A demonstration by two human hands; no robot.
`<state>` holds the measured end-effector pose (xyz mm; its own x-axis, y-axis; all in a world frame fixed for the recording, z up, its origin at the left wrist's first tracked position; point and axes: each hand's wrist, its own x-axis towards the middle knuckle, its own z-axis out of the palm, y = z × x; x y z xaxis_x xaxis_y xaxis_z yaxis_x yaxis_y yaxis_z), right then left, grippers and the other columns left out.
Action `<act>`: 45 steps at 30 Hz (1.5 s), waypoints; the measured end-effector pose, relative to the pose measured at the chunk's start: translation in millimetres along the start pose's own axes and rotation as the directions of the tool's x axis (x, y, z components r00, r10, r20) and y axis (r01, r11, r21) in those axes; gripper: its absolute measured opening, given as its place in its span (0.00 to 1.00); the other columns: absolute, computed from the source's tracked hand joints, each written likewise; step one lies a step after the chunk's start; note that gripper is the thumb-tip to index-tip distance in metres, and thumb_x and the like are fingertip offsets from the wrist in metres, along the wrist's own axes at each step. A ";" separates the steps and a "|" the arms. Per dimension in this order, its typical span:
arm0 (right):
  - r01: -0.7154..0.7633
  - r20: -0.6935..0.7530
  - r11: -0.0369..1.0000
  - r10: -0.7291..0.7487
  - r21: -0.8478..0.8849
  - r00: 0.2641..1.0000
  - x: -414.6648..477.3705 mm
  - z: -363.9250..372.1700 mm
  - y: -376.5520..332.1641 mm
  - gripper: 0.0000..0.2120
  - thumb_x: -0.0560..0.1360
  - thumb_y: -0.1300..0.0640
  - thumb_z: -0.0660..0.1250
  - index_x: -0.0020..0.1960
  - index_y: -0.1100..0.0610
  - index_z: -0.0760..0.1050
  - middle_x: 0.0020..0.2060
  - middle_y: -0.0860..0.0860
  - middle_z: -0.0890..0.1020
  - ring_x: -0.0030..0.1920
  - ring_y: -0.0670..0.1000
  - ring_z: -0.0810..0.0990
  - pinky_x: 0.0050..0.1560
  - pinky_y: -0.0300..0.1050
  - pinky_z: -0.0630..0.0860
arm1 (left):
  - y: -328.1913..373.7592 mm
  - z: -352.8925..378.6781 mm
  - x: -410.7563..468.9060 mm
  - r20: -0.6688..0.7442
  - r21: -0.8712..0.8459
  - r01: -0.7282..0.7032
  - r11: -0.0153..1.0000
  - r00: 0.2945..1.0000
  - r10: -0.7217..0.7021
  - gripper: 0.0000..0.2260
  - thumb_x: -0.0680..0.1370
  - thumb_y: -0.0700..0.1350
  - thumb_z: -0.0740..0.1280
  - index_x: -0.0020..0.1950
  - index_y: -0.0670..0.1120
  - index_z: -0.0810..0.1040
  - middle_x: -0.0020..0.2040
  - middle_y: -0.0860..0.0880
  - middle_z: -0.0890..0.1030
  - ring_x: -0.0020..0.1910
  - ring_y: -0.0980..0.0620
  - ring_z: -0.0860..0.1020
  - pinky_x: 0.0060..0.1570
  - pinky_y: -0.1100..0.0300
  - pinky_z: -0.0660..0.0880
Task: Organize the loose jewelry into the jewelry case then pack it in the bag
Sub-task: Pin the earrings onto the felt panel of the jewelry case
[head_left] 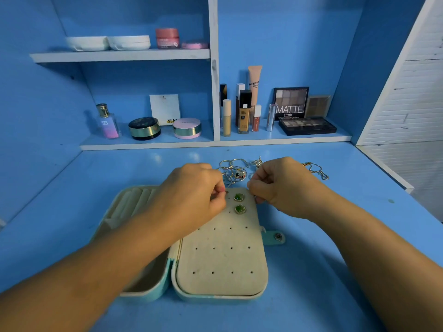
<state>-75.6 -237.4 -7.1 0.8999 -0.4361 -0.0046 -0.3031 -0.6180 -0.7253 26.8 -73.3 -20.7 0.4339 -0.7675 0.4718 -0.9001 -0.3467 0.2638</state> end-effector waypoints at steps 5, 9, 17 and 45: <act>0.021 0.006 1.000 -0.021 0.007 1.000 0.9 -0.8 1.9 0.06 0.72 0.56 0.68 0.37 0.54 0.78 0.31 0.46 0.83 0.37 0.54 0.82 0.41 0.52 0.80 | 1.4 1.8 4.3 0.001 0.078 -0.051 0.996 0.999 0.051 0.04 0.72 0.41 0.71 0.37 0.46 0.80 0.35 0.51 0.77 0.31 0.50 0.76 0.33 0.50 0.78; 0.034 0.005 0.999 -0.034 0.008 0.999 1.6 -0.9 2.4 0.06 0.72 0.56 0.67 0.36 0.54 0.78 0.31 0.47 0.83 0.36 0.54 0.80 0.40 0.51 0.80 | 1.8 2.1 5.4 0.018 0.134 -0.132 0.982 0.991 0.131 0.05 0.71 0.39 0.72 0.36 0.45 0.79 0.34 0.50 0.76 0.29 0.49 0.76 0.29 0.51 0.77; -0.014 0.052 0.995 0.009 0.100 0.999 -0.4 -3.2 2.2 0.09 0.73 0.57 0.66 0.37 0.59 0.79 0.30 0.47 0.82 0.33 0.50 0.74 0.29 0.40 0.69 | -4.8 -1.8 7.3 0.102 0.182 -0.240 0.953 0.969 0.225 0.06 0.72 0.44 0.64 0.38 0.46 0.79 0.36 0.51 0.76 0.30 0.49 0.76 0.27 0.50 0.77; 0.146 -0.097 0.824 -0.111 0.548 0.989 -8.2 -4.8 -13.8 0.08 0.77 0.61 0.64 0.41 0.60 0.77 0.33 0.49 0.83 0.33 0.42 0.81 0.35 0.32 0.75 | -24.4 -6.5 3.6 0.200 -0.479 0.239 0.845 0.967 -0.160 0.14 0.74 0.50 0.69 0.60 0.56 0.79 0.54 0.59 0.83 0.55 0.65 0.78 0.54 0.66 0.74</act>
<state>-80.3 -228.4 6.2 0.8935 -0.4259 0.1426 0.0534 -0.2146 -0.9752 50.5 -64.1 -20.0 0.5556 -0.7942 0.2461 -0.6381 -0.2175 0.7386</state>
